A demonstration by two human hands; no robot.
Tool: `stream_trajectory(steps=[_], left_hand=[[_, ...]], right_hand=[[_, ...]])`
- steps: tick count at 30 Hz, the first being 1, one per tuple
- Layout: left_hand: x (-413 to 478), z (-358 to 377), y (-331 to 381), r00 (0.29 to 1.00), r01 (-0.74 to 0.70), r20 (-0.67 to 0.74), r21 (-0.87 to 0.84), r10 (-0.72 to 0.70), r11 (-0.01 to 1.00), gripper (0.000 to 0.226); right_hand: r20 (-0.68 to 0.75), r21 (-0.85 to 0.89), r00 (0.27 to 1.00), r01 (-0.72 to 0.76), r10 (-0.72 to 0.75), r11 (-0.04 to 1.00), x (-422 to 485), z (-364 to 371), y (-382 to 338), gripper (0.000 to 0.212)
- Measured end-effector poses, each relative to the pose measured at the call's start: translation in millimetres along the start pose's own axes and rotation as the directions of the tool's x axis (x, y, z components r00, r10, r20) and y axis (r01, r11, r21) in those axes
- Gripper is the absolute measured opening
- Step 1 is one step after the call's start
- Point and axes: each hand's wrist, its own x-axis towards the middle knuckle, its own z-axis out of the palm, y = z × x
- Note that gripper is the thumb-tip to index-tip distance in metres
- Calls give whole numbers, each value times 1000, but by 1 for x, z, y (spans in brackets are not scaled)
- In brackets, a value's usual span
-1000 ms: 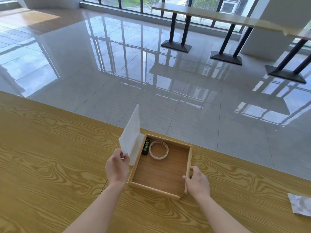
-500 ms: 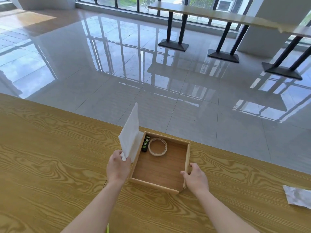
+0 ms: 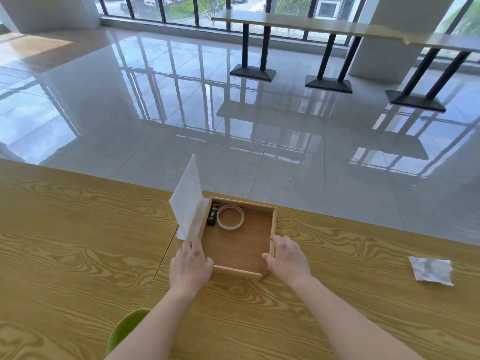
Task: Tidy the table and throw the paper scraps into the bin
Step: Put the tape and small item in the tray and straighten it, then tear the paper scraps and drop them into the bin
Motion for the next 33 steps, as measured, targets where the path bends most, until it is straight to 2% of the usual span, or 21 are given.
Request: stream_trajectory(steps=[7,13,17,22,33], left_hand=[[-20,5,43,973,-217,-45,141,226,966,40],[-45,20,100,941,-335,-27,73,338,939,52],[-65,28,142,912,-405,-32,68,408,912,46],[-92,44,195,877,-480,20,58,480,875,62],[-145,80,308,773,-631,117,48,623,774,64]], right_hand=[[11,-59,1000,20,-19,998,-32,-26,25,52],[-24,-10,999,-49,49,999,-63,-49,69,63],[-69,32,992,-102,104,994,-84,-67,105,62],[-131,78,972,-185,194,980,-116,-87,154,60],[-191,152,905,-355,380,922,-183,-124,267,58]])
